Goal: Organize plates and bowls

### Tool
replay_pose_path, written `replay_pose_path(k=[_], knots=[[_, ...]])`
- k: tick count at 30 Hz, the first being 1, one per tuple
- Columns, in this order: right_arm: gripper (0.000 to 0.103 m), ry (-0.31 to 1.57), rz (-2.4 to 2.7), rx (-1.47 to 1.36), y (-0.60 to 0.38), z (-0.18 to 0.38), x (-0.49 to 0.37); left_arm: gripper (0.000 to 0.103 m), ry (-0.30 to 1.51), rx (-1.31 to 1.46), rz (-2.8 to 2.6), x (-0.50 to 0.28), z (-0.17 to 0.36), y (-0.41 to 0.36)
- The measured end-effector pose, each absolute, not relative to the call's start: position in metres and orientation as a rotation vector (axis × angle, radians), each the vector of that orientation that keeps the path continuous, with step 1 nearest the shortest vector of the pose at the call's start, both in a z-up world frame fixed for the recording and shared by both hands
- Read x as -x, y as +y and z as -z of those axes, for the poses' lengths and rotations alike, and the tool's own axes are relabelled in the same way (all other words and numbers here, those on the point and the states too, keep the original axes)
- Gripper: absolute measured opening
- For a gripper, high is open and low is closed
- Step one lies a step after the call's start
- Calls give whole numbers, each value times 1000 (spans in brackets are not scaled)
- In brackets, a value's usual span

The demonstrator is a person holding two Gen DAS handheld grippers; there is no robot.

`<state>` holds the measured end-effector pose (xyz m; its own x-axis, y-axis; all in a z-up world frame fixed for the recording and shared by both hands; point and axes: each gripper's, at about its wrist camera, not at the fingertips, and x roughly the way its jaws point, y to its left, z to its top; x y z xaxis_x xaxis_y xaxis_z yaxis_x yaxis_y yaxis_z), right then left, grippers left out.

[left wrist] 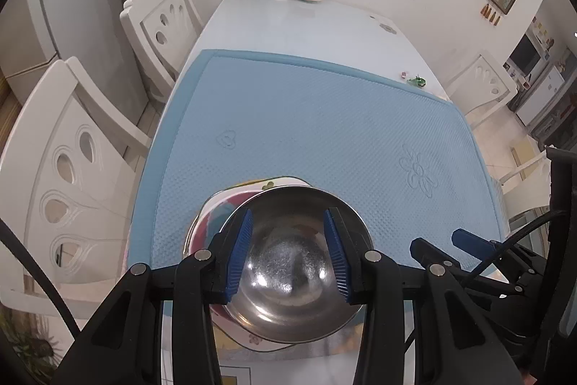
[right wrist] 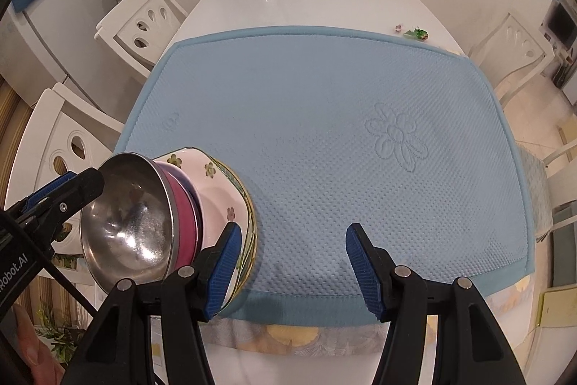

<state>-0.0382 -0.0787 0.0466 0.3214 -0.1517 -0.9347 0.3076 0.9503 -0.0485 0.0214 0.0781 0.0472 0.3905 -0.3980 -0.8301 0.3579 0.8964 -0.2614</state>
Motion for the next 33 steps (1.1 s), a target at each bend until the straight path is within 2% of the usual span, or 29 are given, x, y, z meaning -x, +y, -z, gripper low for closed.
replay_pose_path(k=[13,33], knots=[[58,1224,312,-132,-77,-43,35,39,1066,10,499,-24,-46,72],[58,1180,255,-88,-33,-54,30,39,1074,35,396,-36,-41,123]])
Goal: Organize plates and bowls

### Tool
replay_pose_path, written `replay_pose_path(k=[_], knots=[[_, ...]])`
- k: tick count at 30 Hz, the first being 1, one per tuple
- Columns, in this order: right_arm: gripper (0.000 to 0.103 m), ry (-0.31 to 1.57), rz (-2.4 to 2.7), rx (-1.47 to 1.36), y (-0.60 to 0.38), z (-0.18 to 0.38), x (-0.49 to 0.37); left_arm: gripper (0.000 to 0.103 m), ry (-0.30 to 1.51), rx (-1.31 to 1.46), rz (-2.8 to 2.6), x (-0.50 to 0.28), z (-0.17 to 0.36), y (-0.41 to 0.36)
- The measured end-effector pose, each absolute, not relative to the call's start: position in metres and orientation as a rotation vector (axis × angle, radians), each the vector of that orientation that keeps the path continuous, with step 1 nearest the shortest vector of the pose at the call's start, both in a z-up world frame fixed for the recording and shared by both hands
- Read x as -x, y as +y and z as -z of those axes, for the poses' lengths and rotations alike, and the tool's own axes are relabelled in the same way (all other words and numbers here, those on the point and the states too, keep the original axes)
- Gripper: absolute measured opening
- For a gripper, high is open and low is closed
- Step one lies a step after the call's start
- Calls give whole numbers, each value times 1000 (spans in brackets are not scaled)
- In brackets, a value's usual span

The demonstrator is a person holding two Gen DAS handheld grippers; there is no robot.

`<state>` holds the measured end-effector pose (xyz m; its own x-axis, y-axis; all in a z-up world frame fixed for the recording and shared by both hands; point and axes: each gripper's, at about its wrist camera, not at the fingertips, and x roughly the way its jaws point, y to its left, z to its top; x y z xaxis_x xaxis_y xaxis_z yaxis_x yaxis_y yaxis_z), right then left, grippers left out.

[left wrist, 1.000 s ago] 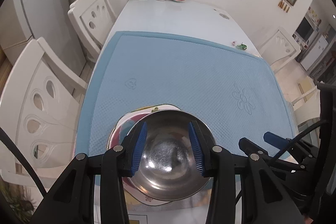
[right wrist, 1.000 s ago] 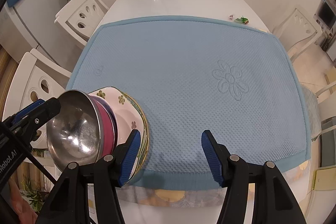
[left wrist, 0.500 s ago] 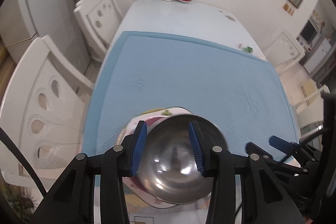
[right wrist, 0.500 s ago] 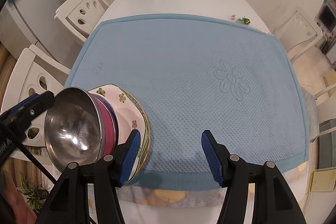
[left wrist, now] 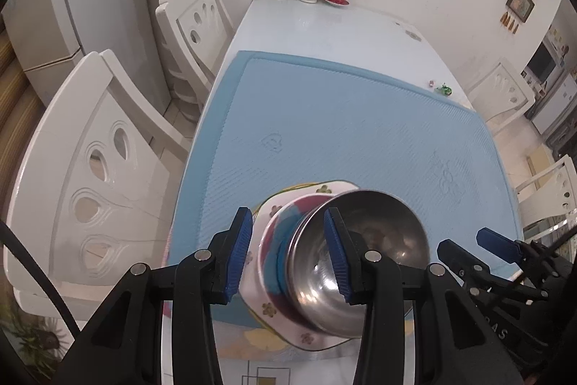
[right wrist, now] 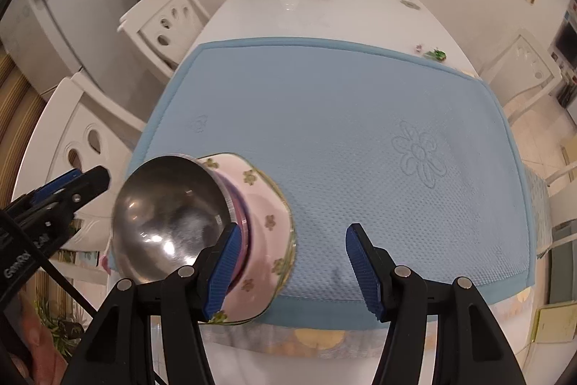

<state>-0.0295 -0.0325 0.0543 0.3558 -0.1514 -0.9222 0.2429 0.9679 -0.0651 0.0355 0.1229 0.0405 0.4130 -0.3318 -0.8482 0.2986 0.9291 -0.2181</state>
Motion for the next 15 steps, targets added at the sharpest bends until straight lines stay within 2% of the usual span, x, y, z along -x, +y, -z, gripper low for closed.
replay_pose_path(k=[15], knots=[[58,1142,168,-16,6,-71,83,39,1054,1,331,35,-62,131]])
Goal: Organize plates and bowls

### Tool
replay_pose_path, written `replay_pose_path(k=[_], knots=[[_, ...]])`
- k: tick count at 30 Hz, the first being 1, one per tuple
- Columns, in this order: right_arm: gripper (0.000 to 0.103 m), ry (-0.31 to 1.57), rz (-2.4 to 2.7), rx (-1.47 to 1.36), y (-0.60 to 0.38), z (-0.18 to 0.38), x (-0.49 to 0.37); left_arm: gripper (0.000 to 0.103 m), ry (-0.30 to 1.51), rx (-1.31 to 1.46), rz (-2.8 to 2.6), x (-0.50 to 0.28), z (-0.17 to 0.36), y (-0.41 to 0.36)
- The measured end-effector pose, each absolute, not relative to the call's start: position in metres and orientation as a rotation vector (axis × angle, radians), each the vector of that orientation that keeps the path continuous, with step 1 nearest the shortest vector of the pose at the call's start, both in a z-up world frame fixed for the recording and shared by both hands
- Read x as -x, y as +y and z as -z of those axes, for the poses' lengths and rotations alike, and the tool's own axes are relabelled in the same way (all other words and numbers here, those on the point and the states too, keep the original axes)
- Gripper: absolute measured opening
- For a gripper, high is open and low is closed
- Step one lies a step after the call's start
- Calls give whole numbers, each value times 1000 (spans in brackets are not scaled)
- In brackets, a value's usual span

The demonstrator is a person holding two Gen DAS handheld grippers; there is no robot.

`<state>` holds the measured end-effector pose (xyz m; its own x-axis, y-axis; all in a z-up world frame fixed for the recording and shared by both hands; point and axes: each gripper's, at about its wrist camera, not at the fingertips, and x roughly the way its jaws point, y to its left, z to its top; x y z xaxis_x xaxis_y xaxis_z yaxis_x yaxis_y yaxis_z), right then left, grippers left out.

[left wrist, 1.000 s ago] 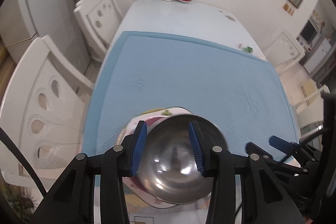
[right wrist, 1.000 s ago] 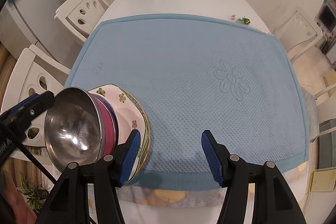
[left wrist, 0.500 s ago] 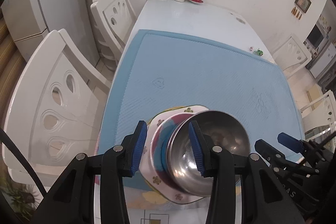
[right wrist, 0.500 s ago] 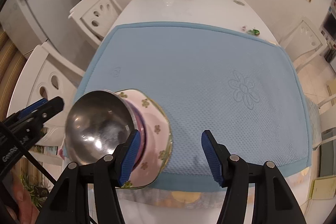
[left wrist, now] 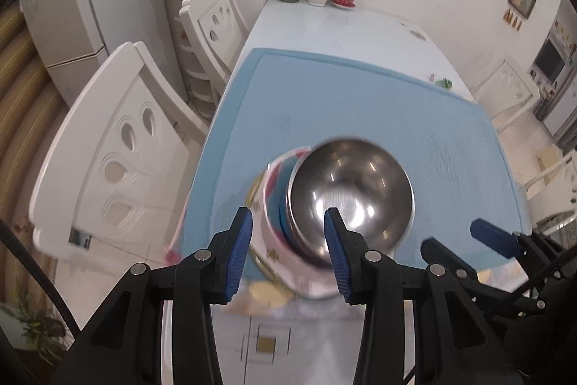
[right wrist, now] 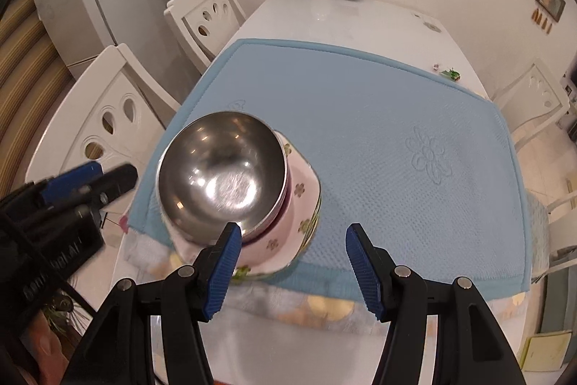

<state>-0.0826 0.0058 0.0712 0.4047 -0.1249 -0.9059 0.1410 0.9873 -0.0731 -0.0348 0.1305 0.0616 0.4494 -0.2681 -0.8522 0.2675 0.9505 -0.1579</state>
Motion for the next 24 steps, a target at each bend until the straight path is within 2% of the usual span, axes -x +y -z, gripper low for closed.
replay_pose_path(k=[7,24], knots=[[59,1179,198,-119,9,-69,106,39,1072,10,335,60,-65,141],[59,1174,355,-161,6,-61,74,39,1058,-36,470,15,-56,130]])
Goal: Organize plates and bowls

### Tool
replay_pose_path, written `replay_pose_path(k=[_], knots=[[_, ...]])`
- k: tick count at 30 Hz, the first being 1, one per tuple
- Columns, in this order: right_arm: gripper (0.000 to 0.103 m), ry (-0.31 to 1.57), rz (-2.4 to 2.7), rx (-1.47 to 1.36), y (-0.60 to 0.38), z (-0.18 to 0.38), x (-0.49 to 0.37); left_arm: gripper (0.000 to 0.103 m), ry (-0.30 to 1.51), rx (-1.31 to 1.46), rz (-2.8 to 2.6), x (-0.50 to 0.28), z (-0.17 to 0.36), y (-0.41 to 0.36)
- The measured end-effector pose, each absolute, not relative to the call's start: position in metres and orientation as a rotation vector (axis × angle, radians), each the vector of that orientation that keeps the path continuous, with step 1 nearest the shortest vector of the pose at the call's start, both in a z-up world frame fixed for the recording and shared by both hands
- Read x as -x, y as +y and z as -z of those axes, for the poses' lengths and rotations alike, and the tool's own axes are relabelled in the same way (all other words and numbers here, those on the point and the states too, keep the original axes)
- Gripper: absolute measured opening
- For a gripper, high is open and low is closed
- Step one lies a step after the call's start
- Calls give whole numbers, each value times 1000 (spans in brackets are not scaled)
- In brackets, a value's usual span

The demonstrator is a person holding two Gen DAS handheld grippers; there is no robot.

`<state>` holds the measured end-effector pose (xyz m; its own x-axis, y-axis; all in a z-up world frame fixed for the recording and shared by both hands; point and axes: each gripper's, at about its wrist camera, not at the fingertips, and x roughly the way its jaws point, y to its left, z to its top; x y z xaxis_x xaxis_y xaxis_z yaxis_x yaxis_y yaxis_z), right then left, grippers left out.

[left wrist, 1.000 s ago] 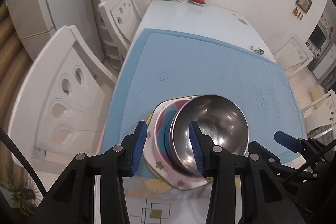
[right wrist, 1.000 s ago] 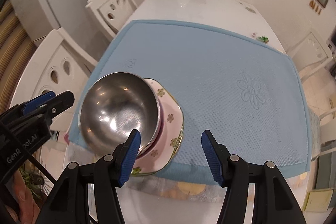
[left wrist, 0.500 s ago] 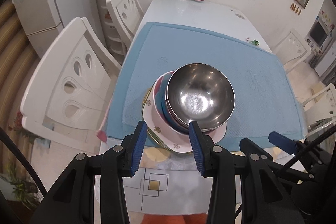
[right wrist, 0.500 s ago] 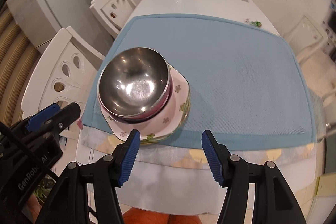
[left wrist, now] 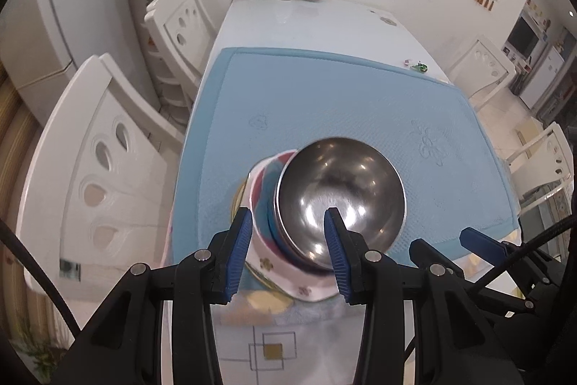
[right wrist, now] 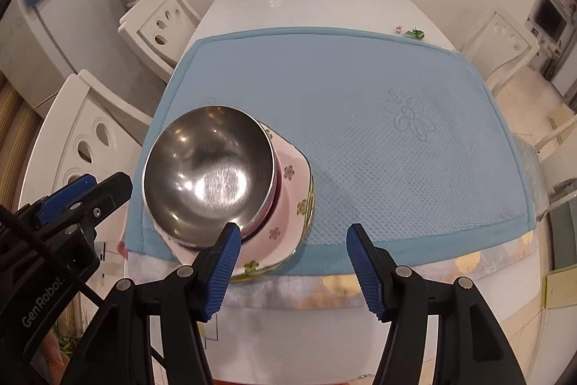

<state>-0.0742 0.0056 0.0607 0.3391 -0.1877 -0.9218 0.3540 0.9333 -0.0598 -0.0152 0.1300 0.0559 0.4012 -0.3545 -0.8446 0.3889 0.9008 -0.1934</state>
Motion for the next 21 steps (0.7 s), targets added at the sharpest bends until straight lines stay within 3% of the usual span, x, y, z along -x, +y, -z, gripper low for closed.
replay_pose_path(k=[21], knots=[[59,1192,376,-169,0,-51,56,39,1052,-131,440,-3,-50,114]])
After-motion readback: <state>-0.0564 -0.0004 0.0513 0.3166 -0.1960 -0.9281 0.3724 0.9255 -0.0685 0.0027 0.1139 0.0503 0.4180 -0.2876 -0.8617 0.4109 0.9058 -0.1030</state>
